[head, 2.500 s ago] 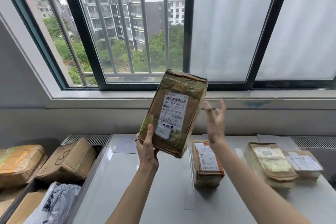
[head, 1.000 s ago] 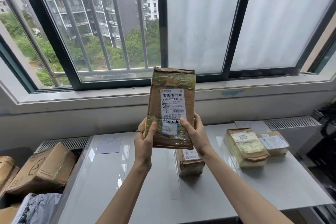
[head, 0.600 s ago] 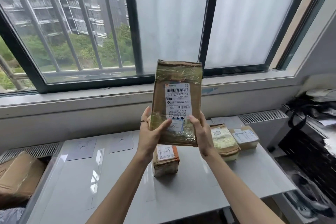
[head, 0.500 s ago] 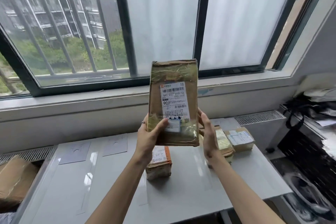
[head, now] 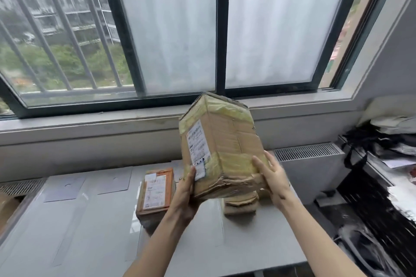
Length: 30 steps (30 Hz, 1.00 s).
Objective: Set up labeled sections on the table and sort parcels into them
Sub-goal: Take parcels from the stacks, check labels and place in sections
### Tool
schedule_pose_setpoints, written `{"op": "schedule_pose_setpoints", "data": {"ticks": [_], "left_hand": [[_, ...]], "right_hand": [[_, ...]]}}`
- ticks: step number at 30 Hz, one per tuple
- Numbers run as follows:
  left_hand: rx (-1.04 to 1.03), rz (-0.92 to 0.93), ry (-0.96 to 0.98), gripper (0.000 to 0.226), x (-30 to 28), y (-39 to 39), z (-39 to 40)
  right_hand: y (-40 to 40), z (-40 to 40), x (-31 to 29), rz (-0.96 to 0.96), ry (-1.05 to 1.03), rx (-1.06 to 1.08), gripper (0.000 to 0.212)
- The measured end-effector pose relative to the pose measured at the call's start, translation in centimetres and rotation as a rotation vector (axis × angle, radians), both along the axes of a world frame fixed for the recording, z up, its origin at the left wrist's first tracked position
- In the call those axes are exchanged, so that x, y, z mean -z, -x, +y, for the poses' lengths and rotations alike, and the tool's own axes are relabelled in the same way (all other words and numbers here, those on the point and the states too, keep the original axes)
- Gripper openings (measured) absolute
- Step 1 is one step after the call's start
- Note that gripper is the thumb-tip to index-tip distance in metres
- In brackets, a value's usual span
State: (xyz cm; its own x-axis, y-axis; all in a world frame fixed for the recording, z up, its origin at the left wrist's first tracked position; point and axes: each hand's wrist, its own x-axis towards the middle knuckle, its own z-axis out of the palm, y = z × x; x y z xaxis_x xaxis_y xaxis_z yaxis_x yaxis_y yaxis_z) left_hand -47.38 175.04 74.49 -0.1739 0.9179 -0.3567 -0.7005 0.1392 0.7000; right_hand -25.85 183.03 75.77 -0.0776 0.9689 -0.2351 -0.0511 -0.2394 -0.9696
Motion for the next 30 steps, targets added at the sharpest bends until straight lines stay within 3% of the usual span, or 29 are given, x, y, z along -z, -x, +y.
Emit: {"op": "schedule_pose_setpoints", "data": {"ticks": [3,6,9,13,16,22,30], "left_hand": [[-0.036,0.262,0.007,0.060,1.1,-1.0,0.6],[-0.030,0.503,0.052,0.040,1.5,-2.6,0.8],[0.015,0.561,0.110,0.030,2.7,-4.2,1.5],[0.117,0.600,0.108,0.064,3.7,-5.2,2.5],[0.104,0.601,0.025,0.068,3.5,-6.7,3.1],[0.019,0.834,0.002,0.058,4.3,-8.6,5.9],[-0.057,0.822,0.137,0.055,6.1,-10.9,6.1]], "right_hand": [[-2.0,-0.2,0.8,-0.017,-0.024,0.072,0.079],[-3.3,-0.6,1.7,-0.094,-0.072,0.153,0.085],[-3.6,-0.9,2.1,-0.160,-0.099,0.205,0.087],[-3.4,-0.3,3.0,-0.275,-0.118,0.248,0.077],[-3.1,0.4,3.5,-0.350,-0.142,0.278,0.077],[-3.9,2.7,5.2,-0.393,-0.109,0.253,0.080],[-5.2,3.3,6.8,-0.427,-0.147,0.095,0.069]]}}
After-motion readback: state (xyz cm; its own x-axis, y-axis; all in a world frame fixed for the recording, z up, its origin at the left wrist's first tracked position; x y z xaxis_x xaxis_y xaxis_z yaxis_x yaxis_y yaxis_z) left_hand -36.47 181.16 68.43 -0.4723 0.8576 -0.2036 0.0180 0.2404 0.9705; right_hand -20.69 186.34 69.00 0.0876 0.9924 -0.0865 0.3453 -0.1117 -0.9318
